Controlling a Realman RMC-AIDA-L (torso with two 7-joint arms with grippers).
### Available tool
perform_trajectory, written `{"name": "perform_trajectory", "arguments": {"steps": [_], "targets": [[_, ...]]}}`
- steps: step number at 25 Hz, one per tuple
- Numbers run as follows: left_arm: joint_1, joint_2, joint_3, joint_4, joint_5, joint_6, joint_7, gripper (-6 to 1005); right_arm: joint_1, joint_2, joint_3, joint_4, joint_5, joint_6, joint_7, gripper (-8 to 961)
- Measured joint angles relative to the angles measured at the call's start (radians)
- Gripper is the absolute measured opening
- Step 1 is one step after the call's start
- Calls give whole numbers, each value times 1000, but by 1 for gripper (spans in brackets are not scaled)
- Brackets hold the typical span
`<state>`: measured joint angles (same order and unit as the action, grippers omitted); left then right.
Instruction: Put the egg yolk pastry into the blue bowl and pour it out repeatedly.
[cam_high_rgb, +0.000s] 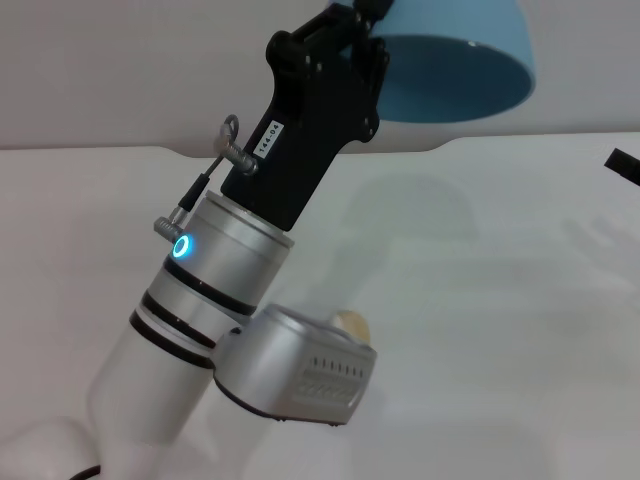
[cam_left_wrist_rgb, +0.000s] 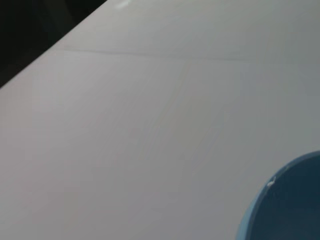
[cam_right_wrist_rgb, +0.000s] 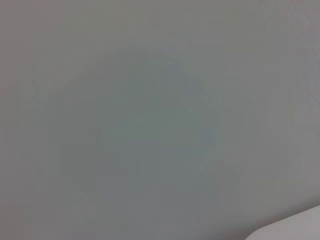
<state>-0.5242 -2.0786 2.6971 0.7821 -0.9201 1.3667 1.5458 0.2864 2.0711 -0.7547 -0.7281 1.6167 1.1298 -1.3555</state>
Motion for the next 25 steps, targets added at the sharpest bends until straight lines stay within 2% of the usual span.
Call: {"name": "perform_trajectory", "arguments": {"steps": [5,6,8,11,12,13,14,16,17,20,21,22,25], "targets": [[-2,0,-33,30,-70,-123,-92,19,2,-2,-3,1,-5,-1,0,558],[-5,0,-71,69,-174,-212,-132,19,5,-2,-7,1,-8,0,-1,557],[-7,1,-93,86,-223,-253,-144,19,15,-3,-18,1,-24,5,-1,555],[-11,1,-231,162,-413,-465,-151,19,39,-5,-45,-1,-75,9,3,553],[-11,3,-329,199,-533,-595,-142,18,63,-6,-72,-6,-125,10,15,552],[-11,3,-329,199,-533,-595,-142,18,63,-6,-72,-6,-125,10,15,551],[-11,5,-390,217,-601,-663,-129,18,74,-7,-84,-7,-150,11,23,550],[-10,9,-509,243,-764,-805,-69,17,121,-11,-129,-13,-252,11,69,549],[-10,12,-568,250,-858,-876,-30,16,121,-11,-129,-13,-252,11,69,548],[-12,21,-691,234,-1097,-1029,78,15,175,-11,-175,-18,-336,10,109,546],[-12,25,-727,221,-1169,-1070,112,15,211,-8,-210,-18,-380,4,124,545],[-12,27,-745,211,-1216,-1094,134,15,211,-8,-210,-18,-380,4,124,544],[-3,42,-767,195,-1327,-1136,162,15,263,-6,-263,-12,-423,-12,142,541]]}}
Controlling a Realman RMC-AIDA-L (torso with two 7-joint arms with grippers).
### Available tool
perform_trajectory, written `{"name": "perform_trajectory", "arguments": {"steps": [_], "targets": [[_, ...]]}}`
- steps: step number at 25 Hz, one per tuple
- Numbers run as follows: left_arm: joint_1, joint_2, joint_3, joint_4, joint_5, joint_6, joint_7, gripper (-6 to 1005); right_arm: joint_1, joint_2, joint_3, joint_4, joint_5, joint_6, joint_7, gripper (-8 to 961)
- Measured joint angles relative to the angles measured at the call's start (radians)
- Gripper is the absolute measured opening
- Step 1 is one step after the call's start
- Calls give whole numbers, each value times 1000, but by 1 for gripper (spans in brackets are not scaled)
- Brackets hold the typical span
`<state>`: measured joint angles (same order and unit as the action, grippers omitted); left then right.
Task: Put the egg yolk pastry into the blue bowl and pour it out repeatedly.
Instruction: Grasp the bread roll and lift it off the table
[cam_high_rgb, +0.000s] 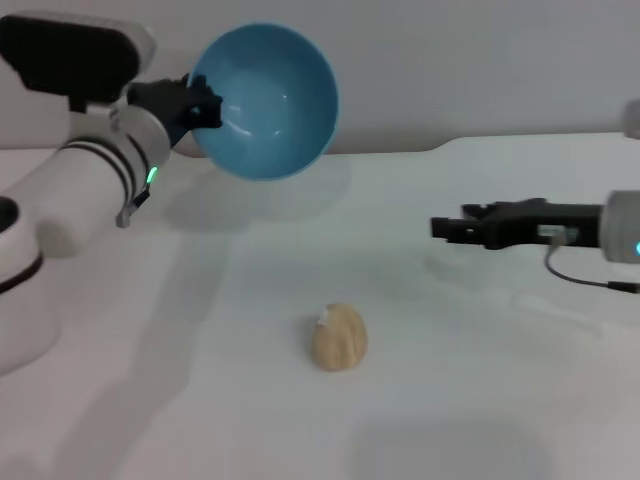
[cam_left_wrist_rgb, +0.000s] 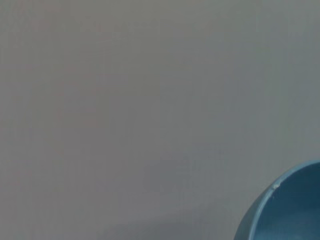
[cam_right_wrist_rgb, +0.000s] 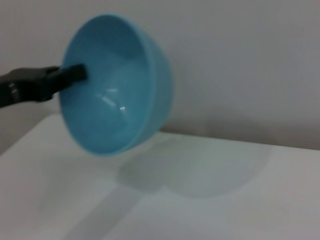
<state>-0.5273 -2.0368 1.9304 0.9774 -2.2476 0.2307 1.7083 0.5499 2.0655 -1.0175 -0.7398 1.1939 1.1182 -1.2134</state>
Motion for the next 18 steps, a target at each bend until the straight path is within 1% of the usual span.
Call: {"name": "perform_trajectory", "arguments": {"steps": [1,2,4,5,6,7,12,15,16,17,18], "targets": [[5,8,0,-1,-27,-13,2,15,30,0,-61,4,-8,-27,19,541],[9,13,2,-3,-51,-26,2,15,30,0,-61,4,-8,-27,19,540],[15,24,5,-9,-96,-67,3,16,53,1,-127,5,-14,-60,37,538],[18,28,8,-15,-120,-94,2,16,75,2,-182,4,-30,-90,61,537],[19,31,12,-20,-134,-115,0,16,85,2,-205,4,-40,-101,73,537],[21,33,16,-23,-146,-132,-2,16,85,2,-205,4,-40,-101,73,536],[23,51,23,-52,-225,-230,-25,16,120,4,-297,5,-62,-124,104,532],[16,68,35,-91,-242,-311,-102,15,128,5,-334,7,-62,-130,107,529],[10,79,38,-118,-236,-374,-162,15,129,5,-344,7,-63,-130,108,528],[10,79,38,-118,-236,-374,-162,15,129,5,-355,7,-63,-130,110,527],[2,87,38,-139,-231,-412,-205,15,130,5,-368,7,-63,-131,113,527]]}}
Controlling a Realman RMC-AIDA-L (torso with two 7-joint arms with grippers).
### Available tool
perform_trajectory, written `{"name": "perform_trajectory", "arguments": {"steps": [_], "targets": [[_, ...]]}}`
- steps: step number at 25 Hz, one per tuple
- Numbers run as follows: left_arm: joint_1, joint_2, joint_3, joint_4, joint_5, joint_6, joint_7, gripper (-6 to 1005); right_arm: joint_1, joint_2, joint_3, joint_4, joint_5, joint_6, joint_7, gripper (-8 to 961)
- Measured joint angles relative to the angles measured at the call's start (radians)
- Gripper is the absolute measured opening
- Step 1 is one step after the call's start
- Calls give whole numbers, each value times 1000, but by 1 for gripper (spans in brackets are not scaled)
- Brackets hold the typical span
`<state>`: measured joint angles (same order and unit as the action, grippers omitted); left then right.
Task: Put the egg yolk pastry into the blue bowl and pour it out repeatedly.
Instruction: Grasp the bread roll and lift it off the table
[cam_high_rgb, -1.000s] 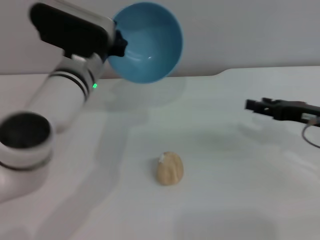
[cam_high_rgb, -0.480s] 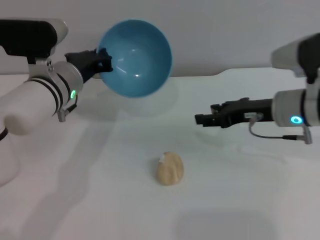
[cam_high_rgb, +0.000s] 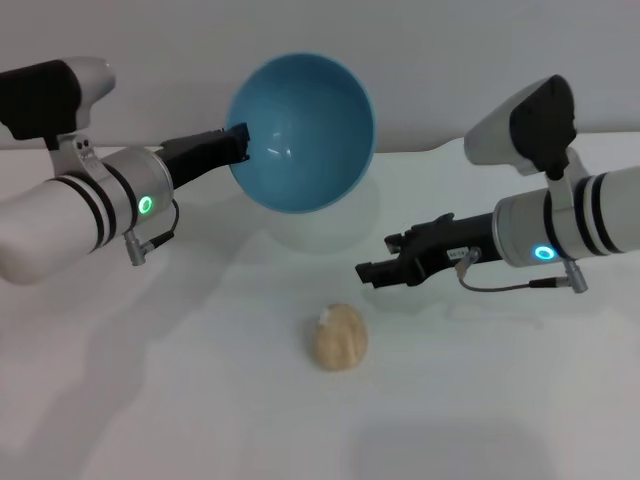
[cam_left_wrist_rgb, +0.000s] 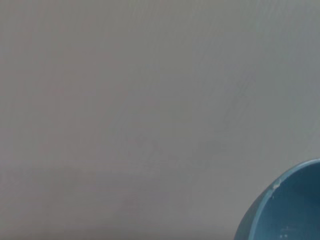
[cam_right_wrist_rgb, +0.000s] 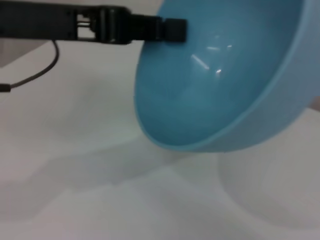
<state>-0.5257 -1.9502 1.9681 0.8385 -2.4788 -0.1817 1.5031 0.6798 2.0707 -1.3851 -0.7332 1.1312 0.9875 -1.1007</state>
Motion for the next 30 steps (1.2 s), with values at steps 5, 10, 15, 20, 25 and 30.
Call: {"name": "perform_trajectory", "arguments": {"steps": [5,10,15,20,25,30], "targets": [[-17,8,-10,-59,1,-65,-75,16,2,2,-54,-1,-1,-8,7,523],[-24,25,-4,-75,76,-96,-198,16,4,5,-169,-4,1,-64,36,518],[-30,26,-66,-139,261,-170,-371,15,8,7,-240,-5,8,-106,50,514],[-48,19,-162,-205,436,-256,-488,15,12,10,-252,-7,13,-115,57,510],[-59,13,-234,-227,630,-302,-609,14,16,11,-307,-8,61,-115,59,506],[-69,2,-310,-229,794,-341,-680,15,17,11,-333,-2,70,-115,62,502]]}}
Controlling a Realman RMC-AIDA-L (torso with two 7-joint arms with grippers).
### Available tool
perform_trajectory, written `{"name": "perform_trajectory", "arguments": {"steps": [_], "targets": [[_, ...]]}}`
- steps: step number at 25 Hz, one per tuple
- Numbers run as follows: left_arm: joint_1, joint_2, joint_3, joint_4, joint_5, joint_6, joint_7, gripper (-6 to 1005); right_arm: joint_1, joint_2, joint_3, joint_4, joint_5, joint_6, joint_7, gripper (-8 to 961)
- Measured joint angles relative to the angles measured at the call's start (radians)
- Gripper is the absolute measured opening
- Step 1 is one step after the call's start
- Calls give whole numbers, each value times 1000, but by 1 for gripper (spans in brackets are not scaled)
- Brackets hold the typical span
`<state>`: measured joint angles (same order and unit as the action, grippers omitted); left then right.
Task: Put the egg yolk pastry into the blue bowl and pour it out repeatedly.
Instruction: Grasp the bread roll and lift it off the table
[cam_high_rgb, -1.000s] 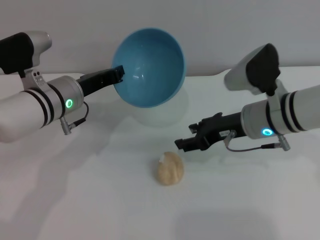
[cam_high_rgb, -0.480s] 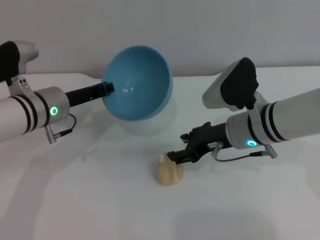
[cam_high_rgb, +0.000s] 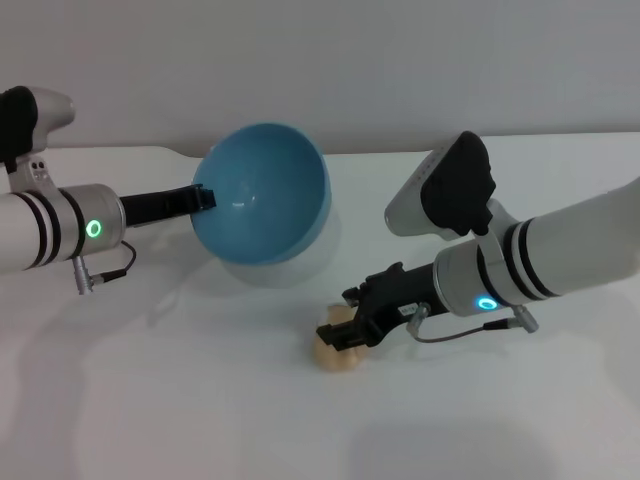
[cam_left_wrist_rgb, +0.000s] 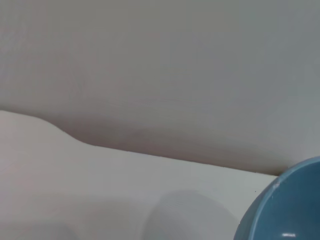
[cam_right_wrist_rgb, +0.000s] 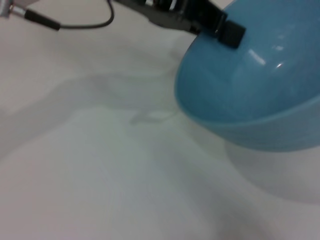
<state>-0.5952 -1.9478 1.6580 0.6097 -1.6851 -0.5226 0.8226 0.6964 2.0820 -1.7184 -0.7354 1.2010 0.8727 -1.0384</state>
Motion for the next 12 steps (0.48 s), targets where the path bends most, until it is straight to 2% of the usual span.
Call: {"name": "perform_trajectory", "arguments": {"steps": [3,4,7,12], "targets": [[-11,-3,-27,2,58,-22,-24,15,-2,1,-9,7,8,-9,3,499],[-32,-5,-63,8,148,-58,-63,15,-4,2,-12,8,8,-17,4,499],[-52,-9,-98,13,219,-89,-86,15,-7,3,-25,11,12,-34,8,496],[-81,-34,-189,18,345,-149,-93,16,-1,3,-103,42,86,-97,8,492]]}}
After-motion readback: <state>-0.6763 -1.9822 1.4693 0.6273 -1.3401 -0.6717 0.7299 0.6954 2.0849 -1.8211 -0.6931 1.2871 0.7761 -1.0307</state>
